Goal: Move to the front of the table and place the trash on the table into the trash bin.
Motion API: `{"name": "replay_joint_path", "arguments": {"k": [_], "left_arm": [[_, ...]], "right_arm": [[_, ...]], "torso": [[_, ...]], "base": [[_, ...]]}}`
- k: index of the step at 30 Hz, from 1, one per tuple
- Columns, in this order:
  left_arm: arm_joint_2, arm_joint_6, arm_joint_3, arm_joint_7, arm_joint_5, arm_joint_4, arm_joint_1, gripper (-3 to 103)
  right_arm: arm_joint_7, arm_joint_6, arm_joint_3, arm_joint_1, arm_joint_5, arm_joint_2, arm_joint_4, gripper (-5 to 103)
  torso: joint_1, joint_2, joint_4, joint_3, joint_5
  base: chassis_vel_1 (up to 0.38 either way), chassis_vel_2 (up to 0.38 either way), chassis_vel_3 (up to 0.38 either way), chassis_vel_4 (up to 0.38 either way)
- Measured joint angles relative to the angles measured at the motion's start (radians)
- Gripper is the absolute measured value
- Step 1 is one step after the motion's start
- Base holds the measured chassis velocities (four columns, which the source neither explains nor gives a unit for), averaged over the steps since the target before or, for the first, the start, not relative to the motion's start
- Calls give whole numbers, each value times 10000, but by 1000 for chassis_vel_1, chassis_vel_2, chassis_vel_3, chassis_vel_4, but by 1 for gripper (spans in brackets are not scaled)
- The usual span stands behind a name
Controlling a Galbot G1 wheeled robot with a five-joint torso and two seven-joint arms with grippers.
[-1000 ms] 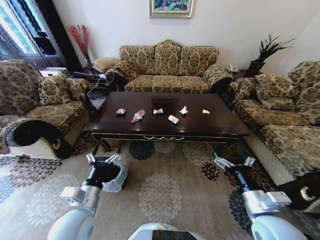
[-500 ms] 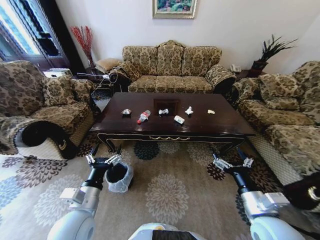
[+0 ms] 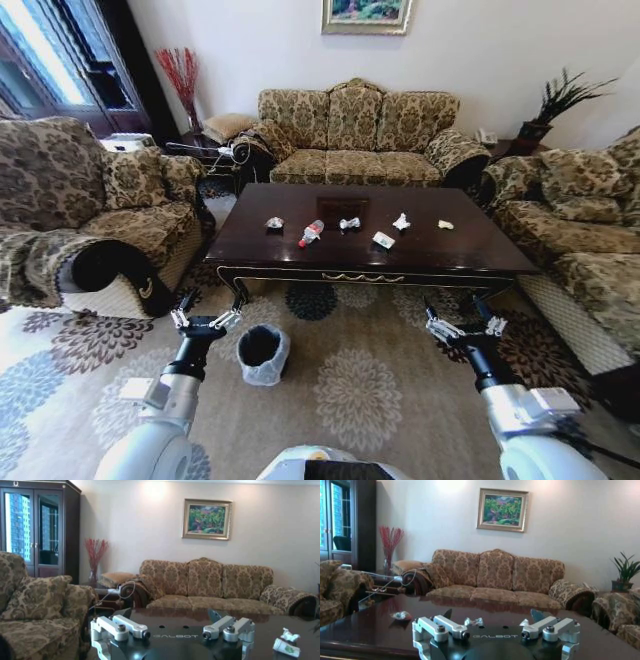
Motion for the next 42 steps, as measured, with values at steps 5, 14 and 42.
{"name": "replay_joint_path", "arguments": {"k": [5, 14, 42], "left_arm": [[-26, -11, 0, 3, 1, 0, 1, 100], [-46, -15, -1, 0, -47, 83, -21, 100], [-93, -81, -29, 0, -84, 198, -50, 100]], "right_arm": [[0, 5, 6, -5, -13, 6, 10, 100], [-12, -11, -41, 1, -80, 47, 23, 100], [-82, 97, -75, 141, -116, 154, -216, 100]], "torso": [[-2, 0, -1, 0, 1], [-1, 0, -1, 0, 2], [2, -3, 0, 1, -2]], "base": [[227, 157, -231, -170], [187, 173, -193, -171], [-48, 112, 54, -109]]}}
